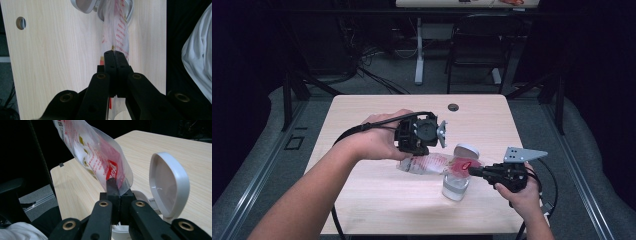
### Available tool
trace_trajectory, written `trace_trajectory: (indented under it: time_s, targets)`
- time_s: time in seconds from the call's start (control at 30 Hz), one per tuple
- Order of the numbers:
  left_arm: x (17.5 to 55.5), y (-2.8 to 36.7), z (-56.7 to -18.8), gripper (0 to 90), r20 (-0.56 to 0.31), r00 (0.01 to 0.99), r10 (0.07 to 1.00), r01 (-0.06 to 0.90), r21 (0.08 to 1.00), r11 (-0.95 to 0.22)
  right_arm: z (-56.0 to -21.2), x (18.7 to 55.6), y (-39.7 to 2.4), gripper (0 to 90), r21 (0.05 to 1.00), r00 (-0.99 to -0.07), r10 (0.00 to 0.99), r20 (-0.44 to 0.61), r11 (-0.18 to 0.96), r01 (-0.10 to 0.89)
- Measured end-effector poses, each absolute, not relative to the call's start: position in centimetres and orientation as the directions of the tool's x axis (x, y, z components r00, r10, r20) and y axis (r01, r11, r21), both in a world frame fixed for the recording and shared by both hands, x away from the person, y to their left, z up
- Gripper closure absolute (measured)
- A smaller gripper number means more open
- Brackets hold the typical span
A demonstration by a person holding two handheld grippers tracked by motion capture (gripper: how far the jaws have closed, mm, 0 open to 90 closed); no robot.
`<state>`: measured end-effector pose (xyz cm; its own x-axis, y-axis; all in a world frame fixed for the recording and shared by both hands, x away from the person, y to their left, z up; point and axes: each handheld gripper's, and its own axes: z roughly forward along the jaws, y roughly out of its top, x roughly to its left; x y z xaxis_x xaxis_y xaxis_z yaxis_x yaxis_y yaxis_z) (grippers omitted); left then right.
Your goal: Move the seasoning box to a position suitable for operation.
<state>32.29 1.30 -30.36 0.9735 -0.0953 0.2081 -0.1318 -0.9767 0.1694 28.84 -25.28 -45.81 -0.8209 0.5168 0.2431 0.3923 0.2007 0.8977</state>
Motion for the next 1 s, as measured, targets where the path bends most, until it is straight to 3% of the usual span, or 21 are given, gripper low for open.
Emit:
trace_trajectory:
  time_s: [1.0]
  targets:
    - [32.50, 0.69, -31.11, 90.0, 0.197, 0.975, -0.104, -0.138, 0.166, -0.976, -46.71, 29.00, -25.55, 90.0, 0.887, -0.809, 0.538, 0.236, 0.222, 0.406]
